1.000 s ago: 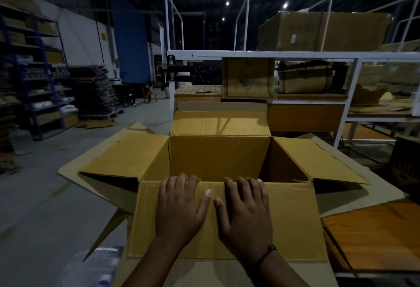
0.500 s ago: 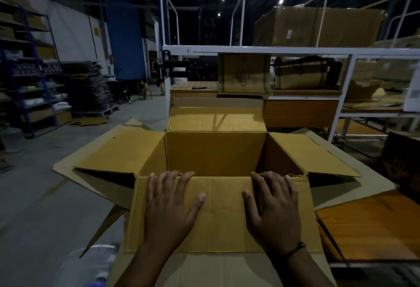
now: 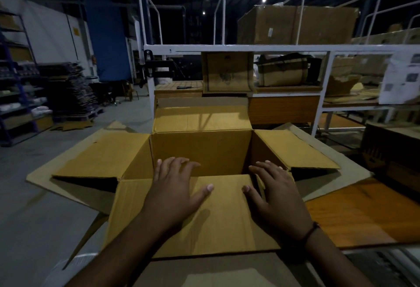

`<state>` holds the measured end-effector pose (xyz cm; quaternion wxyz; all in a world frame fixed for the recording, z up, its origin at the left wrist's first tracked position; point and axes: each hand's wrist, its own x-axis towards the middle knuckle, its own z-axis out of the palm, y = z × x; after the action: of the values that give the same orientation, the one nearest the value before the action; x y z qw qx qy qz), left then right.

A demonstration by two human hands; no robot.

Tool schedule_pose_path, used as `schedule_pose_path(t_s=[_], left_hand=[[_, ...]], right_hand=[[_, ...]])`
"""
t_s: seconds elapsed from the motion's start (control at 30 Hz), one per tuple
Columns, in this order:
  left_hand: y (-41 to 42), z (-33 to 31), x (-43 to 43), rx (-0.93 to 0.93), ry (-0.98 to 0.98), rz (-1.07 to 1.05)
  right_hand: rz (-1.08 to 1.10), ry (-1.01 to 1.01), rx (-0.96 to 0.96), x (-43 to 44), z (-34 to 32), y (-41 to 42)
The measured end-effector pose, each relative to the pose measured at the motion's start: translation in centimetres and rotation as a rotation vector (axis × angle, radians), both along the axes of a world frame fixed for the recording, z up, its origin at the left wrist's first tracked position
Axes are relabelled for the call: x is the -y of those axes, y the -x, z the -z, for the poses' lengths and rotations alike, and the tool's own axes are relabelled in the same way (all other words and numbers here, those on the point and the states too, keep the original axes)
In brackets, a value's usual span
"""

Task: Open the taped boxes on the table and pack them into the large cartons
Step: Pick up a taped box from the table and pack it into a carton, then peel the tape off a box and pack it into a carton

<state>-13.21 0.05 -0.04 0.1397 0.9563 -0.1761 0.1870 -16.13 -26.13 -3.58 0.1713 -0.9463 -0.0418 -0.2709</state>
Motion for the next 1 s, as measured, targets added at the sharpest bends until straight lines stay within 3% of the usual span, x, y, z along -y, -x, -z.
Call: schedule_pose_path(t_s=[0.13, 0.23, 0.53, 0.7, 0.9, 1.0], left_hand=[[-0.5, -1.7, 2.9, -0.095, -0.192, 0.046], [-1.1, -2.2, 6.2, -0.086, -0.227, 0.094], [-2.9, -2.6, 18.7, -0.019, -0.023, 0.282], [-4.6, -1.8, 24.4, -0.037, -0.027, 0.322], [-5.3, -0.1, 28.9, -0.059, -0.371, 0.235], [-5.6, -0.9, 30.8, -0.115, -0.447, 0.218]], right_hand=[[0.055, 0.080, -0.082, 3.0, -1.0, -0.3], [0.080, 0.092, -0.086, 4.8, -1.2, -0.1], [0.112, 0.068, -0.061, 10.4, -1.9, 0.4], [0.142, 0.043, -0.057, 15.2, -1.6, 0.2], [0.043, 0.111, -0.095, 18.8, 1.1, -0.6], [0.010, 0.075, -0.126, 20.5, 1.9, -1.3]])
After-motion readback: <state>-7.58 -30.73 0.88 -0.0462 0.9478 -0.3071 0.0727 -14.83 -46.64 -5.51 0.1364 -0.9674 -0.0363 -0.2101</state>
